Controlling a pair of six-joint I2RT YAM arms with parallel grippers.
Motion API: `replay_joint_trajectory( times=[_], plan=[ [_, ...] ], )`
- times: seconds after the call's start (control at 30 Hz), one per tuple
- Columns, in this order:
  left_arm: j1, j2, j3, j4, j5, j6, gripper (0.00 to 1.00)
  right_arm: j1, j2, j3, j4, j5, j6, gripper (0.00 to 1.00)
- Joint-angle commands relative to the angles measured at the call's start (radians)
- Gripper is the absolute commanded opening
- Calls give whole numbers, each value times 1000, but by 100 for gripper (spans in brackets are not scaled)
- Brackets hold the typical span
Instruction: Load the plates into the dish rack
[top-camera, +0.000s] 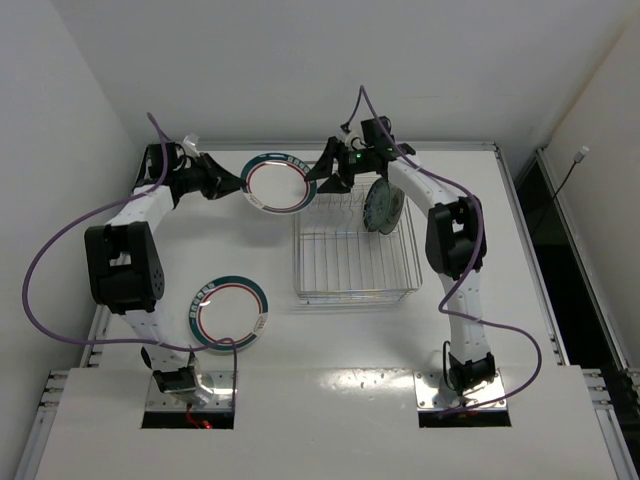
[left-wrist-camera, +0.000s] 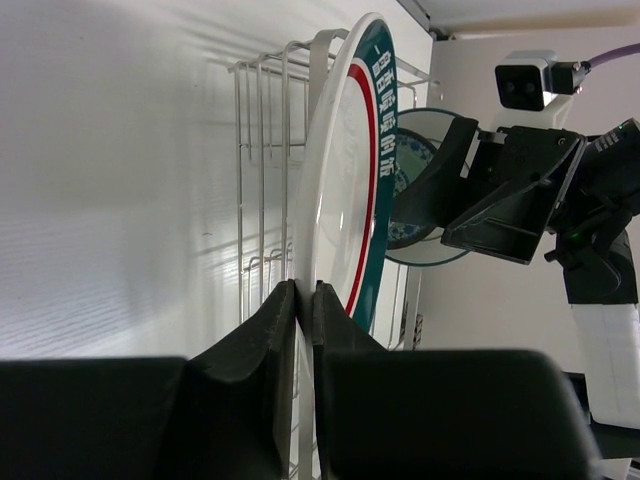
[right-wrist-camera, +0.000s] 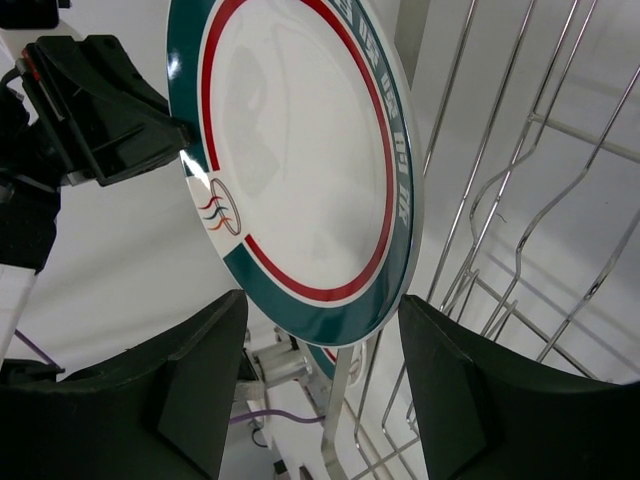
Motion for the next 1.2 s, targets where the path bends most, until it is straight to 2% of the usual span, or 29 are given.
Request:
replay_joint_trajectory(
  times=[0.0,0.37,0.8,1.17],
  plan=[
    [-45,-62,59,23,119,-10,0,42,-56,-7,40,-42,-22,59],
    [-45,-53,70,-17,99,16,0,11,-83,-17,40,-33,-22,59],
    [-45,-24,99,-74,66,59,0,-116,-151,-32,122,-96,11,59],
    [-45,-24,99,-65,76,59,0,-73,-111,-50,132,-105,20,59]
  ],
)
